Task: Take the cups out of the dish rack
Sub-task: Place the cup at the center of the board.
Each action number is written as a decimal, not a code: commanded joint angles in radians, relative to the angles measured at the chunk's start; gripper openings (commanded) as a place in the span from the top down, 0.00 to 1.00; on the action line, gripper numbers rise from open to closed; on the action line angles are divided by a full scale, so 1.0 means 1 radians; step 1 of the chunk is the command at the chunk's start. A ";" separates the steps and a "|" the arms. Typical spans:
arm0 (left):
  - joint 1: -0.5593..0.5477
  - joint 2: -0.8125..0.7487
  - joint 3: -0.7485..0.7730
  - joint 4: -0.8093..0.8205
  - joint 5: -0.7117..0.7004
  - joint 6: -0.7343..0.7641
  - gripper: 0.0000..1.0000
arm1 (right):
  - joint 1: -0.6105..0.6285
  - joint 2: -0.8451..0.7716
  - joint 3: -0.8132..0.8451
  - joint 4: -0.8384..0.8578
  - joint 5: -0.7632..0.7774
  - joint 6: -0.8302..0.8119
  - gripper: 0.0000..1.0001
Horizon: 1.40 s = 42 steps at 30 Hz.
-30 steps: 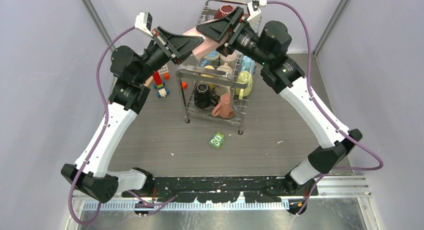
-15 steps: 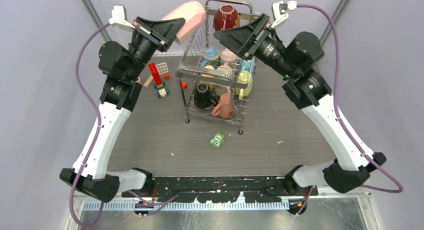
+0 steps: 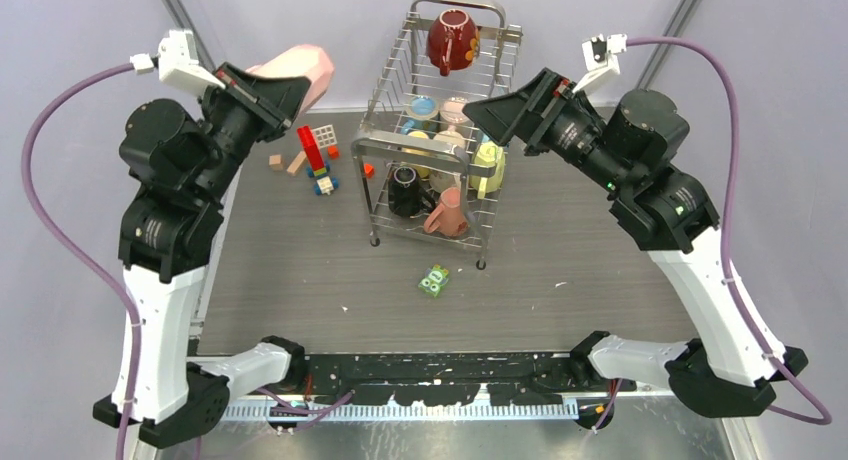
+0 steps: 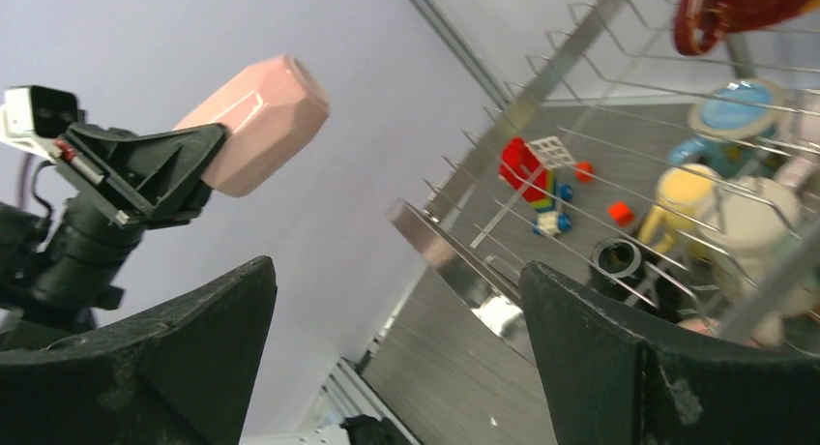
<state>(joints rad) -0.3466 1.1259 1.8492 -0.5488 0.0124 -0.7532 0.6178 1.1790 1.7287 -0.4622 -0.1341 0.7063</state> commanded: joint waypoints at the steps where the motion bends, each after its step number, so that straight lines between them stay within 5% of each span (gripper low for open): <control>1: 0.002 -0.053 -0.031 -0.152 -0.143 0.170 1.00 | -0.001 -0.073 0.003 -0.129 0.121 -0.123 0.00; 11: 0.002 -0.112 -0.268 -0.347 -0.257 0.210 1.00 | 0.000 -0.156 -0.060 -0.251 0.254 -0.187 0.00; 21: 0.007 0.074 -0.440 -0.351 -0.245 0.206 1.00 | -0.001 -0.226 -0.135 -0.310 0.301 -0.209 0.00; 42: 0.342 0.642 -0.308 -0.318 -0.181 0.334 1.00 | 0.000 -0.283 -0.170 -0.383 0.294 -0.218 0.00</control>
<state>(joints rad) -0.0223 1.7386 1.4467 -0.9051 -0.1570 -0.4656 0.6178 0.9115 1.5536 -0.8486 0.1562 0.5022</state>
